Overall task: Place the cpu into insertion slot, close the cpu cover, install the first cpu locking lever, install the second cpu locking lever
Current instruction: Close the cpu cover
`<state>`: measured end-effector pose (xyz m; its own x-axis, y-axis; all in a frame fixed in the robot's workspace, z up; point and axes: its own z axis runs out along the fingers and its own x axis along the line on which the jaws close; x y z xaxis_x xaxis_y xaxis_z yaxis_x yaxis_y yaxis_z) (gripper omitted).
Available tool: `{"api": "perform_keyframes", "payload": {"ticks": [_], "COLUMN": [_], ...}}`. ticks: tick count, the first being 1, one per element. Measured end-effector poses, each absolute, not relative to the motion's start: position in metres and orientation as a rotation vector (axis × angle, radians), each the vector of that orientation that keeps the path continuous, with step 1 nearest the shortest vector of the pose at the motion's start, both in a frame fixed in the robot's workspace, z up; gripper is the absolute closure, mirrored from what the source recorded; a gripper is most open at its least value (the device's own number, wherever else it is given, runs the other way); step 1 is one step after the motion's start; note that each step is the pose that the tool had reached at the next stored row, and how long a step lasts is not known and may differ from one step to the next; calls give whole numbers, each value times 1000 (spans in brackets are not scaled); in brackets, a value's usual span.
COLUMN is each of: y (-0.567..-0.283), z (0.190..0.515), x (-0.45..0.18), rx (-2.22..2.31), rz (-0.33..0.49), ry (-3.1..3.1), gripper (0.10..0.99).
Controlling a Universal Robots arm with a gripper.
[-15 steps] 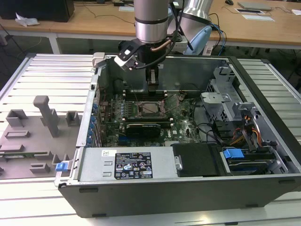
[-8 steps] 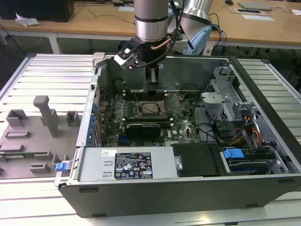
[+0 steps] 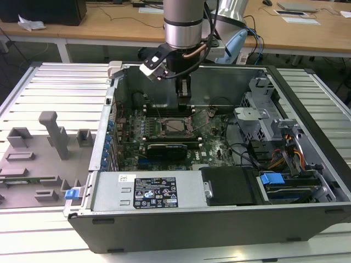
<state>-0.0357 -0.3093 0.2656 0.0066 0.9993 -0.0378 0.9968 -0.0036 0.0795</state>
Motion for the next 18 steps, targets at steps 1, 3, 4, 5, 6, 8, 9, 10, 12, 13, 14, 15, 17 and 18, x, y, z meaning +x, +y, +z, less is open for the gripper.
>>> {"api": "perform_keyframes", "payload": {"ticks": [1,3,4,5,6,8,9,10,12,13,14,15,17,18], "y": [-309,-309,-309,-309,-309,-309,-309,-309,-309,-309,-309,-309,-309,-309], "z": [266,266,266,266,266,266,266,266,266,266,266,266,266,266], "x": [-33,-30,-28,-27,-26,-20,-18,-15,-9,-7,-4,-2,2,6], "rx": [2168,2168,2168,2168,2168,2168,2168,2168,2168,2168,2168,2168,2168,2168], "rz": [45,45,45,45,45,45,45,45,45,45,45,45,45,45], "ry": [2157,2157,2157,2157,2157,2157,2157,2157,2157,2157,2157,2157,2157,2157], "gripper": [980,980,980,980,980,980,980,980,980,980,980,980,980,980]}}
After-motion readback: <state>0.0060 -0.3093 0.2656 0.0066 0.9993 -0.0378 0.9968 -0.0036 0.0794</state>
